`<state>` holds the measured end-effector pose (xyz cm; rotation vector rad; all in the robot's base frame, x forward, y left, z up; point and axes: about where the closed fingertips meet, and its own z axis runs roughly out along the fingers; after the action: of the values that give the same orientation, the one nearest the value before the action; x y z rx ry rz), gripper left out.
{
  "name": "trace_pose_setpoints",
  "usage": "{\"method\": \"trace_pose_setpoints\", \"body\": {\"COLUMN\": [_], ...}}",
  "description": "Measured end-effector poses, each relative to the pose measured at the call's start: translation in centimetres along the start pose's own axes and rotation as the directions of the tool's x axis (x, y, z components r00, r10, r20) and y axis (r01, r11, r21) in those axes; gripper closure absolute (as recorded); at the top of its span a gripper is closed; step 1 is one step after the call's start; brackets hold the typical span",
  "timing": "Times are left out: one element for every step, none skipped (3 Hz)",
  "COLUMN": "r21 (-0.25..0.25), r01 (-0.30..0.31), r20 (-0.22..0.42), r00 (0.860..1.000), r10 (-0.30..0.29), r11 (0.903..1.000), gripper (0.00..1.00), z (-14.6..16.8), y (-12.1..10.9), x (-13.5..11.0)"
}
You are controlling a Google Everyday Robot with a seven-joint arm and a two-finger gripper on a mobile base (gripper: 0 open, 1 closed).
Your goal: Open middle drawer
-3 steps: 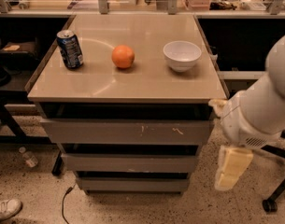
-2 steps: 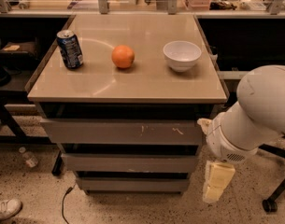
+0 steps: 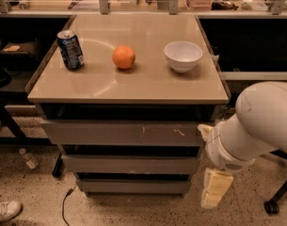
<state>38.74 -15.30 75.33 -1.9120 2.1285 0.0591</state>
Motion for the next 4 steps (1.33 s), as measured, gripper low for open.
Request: {"method": "trace_pose_setpoints", "body": {"r21": [0.043, 0.094, 0.097, 0.097], "r01": [0.014, 0.023, 0.012, 0.012], "r20": [-0.008, -0.016, -0.019, -0.019], "r00": [1.0, 1.0, 1.0, 1.0], "r10": [-0.014, -0.022, -0.01, -0.01], "r11": [0.999, 0.9953, 0.9952, 0.9952], "gripper": [0.0, 0.0, 0.0, 0.0], "z": [4.1, 7.7, 12.0, 12.0], "y": [-0.2, -1.2, -1.8, -1.8], "x": [1.0, 1.8, 2.9, 2.9]}}
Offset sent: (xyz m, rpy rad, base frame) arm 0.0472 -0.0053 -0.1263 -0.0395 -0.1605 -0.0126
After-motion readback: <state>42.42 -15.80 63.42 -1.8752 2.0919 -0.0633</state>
